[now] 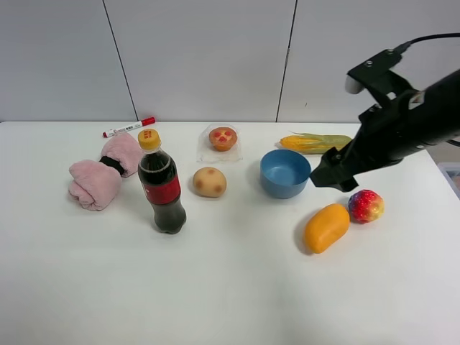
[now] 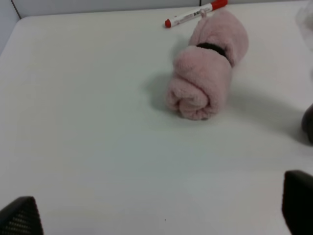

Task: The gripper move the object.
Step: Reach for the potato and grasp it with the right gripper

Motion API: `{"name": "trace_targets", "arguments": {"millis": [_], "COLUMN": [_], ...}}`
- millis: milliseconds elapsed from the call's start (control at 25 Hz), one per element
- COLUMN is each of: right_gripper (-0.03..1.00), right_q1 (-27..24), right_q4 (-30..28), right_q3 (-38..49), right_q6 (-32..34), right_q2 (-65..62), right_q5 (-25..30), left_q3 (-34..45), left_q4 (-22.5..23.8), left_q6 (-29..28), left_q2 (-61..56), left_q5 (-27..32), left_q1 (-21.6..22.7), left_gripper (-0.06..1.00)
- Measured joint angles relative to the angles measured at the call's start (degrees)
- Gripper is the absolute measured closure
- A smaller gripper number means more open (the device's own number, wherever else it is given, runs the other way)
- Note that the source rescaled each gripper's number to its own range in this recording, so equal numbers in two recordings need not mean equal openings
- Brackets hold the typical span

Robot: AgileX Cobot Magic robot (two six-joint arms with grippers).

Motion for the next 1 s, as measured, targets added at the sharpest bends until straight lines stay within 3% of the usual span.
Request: {"name": "trace_targets", "arguments": {"millis": [200, 600, 1000], "right_gripper": [-0.03, -0.03, -0.03], "right_q1": [6.18, 12.80, 14.66], "right_q4": [-4.14, -4.82, -4.82], "right_q3": [-13.79, -39.96, -46.99], "right_q6": [0.00, 0.00, 0.00], "right_q2": [12.52, 35.95, 48.95], "right_q5": [1.07, 7.98, 8.50], "left_q3": [0.00, 0.00, 0.00], "left_q4": [0.00, 0.00, 0.00], "left_q6": [0.00, 0.00, 0.00], "left_q2": [0.00, 0.00, 0.00], "left_q5": [0.00, 0.00, 0.00], "left_q1": [0.00, 0.00, 0.00], "left_gripper": [-0.06, -0.06, -0.06]}}
